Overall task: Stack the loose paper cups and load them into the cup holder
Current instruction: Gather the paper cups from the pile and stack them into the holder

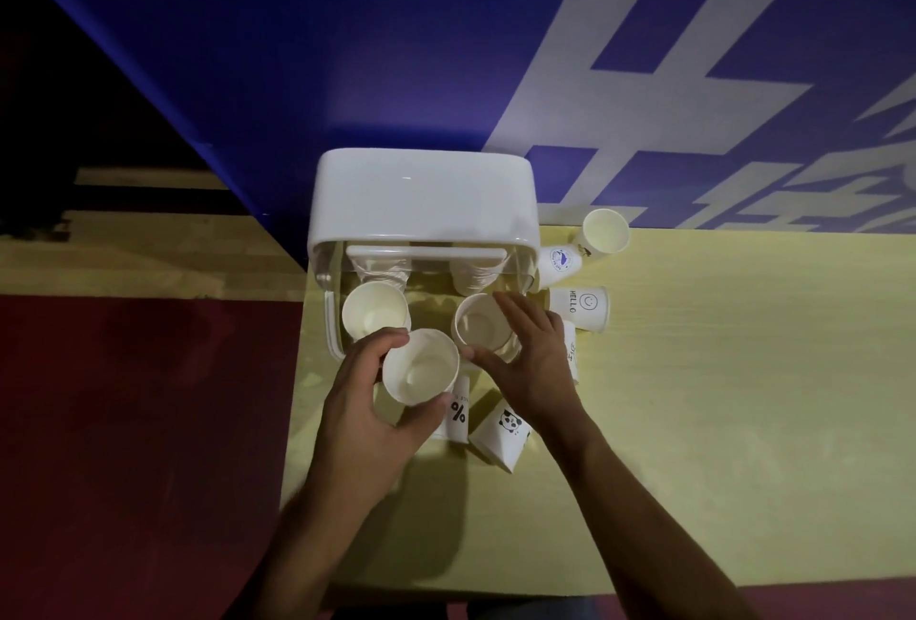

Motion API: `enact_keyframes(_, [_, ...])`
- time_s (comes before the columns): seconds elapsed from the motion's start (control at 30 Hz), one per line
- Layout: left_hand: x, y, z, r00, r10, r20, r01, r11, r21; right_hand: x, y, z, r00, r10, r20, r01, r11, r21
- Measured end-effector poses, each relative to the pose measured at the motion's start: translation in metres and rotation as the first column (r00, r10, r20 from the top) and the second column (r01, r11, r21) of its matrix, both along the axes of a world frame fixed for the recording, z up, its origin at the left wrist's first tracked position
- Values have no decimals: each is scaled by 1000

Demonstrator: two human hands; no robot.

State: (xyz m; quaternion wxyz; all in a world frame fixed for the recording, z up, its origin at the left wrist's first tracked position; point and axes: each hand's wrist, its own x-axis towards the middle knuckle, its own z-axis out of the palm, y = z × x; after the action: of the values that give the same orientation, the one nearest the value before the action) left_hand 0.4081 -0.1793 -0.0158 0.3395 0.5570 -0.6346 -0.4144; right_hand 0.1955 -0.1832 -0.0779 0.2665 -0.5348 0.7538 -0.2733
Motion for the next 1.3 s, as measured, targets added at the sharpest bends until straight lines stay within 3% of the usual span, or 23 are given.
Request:
enact_keyframes(0.13, [-24,-11,8,998,-57,23,58,998,-12,2,15,39,926,-204,316,234,970,-58])
enact_keyframes(0.2, [-38,-19,9,996,-81,40,81,997,-3,2,21,60,860,-193,472,247,968,-54])
enact_keyframes(0.27, [-52,-27,8,992,-122,40,124,992,-32,0,25,72,846,-129,517,197,977,-79])
enact_keyframes(0.43, [-74,-41,-2,982,-172,75,176,983,-56,-14,21,63,885,-119,450,172,982,-79])
enact_keyframes(0.6, [-81,-46,-18,973,-180,144,179,984,21,-21,15,41,913,-88,398,136,986,-93])
enact_keyframes(0.77, [-83,-47,-33,938,-200,284,154,972,178,-22,9,11,972,-42,232,59,996,-65])
enact_keyframes(0.93, [-84,-49,-44,890,-246,385,175,962,210,-18,9,-4,989,23,143,-14,998,-68])
enact_keyframes(1.3, [-83,-46,-48,890,-241,387,187,967,172,-22,13,-3,994,28,101,-23,998,-52])
